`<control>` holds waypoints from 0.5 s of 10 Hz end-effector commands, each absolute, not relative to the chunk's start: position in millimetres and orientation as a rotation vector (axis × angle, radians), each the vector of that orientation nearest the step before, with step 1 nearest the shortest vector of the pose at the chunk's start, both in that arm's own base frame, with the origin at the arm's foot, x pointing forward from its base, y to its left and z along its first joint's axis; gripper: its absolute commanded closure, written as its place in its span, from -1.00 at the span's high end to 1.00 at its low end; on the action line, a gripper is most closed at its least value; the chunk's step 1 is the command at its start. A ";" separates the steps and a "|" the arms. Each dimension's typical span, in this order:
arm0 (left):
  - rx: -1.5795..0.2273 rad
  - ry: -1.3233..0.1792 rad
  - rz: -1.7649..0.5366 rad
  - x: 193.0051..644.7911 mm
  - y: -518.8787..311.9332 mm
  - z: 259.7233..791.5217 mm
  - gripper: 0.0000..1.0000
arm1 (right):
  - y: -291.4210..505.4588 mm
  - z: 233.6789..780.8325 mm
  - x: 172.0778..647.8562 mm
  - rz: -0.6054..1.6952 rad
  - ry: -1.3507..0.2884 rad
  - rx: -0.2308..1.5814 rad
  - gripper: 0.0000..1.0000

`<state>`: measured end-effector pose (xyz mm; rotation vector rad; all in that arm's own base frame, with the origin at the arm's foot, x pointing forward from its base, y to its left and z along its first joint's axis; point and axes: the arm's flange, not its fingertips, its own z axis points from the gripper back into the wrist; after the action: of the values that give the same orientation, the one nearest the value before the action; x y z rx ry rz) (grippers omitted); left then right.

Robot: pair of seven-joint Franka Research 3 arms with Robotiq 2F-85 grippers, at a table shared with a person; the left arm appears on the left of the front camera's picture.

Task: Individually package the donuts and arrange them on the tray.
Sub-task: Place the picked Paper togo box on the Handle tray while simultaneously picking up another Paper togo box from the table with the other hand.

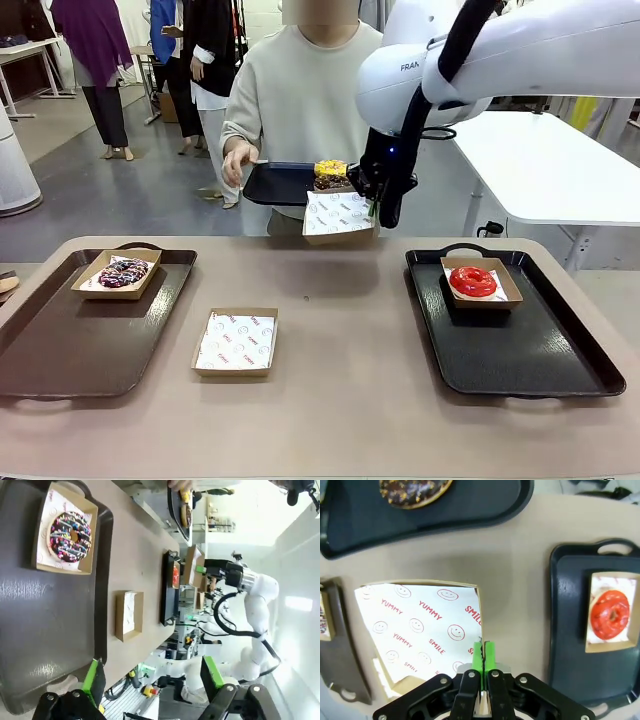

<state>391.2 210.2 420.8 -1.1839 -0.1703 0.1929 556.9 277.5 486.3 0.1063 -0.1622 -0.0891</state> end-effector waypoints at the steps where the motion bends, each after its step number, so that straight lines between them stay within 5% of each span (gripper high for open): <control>1: -1.244 -0.171 0.183 389.4 224.5 411.0 1.00 | 284.7 487.7 583.2 -0.135 -0.123 0.066 -1.00; 5: -1.222 -0.149 0.210 384.0 222.2 405.7 1.00 | 272.7 477.1 587.3 -0.116 -0.112 0.089 -1.00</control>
<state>385.9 223.7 401.0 -1.2244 -0.1371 0.2148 592.9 272.0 474.5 0.0834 -0.1031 -0.1202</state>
